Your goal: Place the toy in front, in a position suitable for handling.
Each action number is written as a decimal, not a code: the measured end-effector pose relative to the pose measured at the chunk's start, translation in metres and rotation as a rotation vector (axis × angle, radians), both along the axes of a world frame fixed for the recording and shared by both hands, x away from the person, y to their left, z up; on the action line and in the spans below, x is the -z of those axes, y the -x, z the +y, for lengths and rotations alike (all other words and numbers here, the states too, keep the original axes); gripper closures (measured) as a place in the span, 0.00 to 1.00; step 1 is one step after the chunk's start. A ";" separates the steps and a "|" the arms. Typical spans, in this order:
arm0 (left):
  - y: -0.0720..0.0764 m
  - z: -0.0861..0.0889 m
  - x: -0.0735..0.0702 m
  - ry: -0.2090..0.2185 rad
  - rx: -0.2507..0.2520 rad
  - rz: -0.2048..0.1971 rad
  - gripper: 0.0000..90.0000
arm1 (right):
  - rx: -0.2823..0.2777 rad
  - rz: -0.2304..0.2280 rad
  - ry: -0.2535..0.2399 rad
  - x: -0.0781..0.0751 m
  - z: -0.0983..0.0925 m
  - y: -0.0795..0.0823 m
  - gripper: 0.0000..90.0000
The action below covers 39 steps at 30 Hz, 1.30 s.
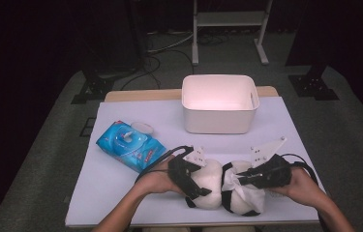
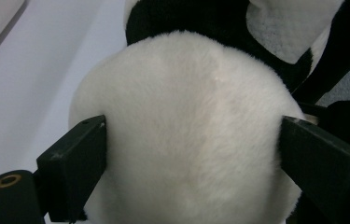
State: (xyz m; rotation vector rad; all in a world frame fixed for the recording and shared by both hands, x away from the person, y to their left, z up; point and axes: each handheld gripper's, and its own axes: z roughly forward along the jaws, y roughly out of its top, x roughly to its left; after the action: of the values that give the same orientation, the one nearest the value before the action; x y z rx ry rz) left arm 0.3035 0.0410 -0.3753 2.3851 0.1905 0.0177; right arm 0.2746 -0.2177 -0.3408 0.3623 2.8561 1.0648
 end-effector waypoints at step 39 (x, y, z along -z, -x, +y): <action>-0.001 0.002 0.011 0.008 0.008 0.031 0.14 | 0.112 -0.009 -0.022 0.000 -0.041 -0.005 0.93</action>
State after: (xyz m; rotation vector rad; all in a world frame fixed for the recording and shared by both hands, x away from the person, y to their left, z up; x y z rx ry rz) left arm 0.3042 0.0435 -0.3865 2.3795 0.1956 -0.0237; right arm 0.2797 -0.2589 -0.3412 0.5111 2.7814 1.0756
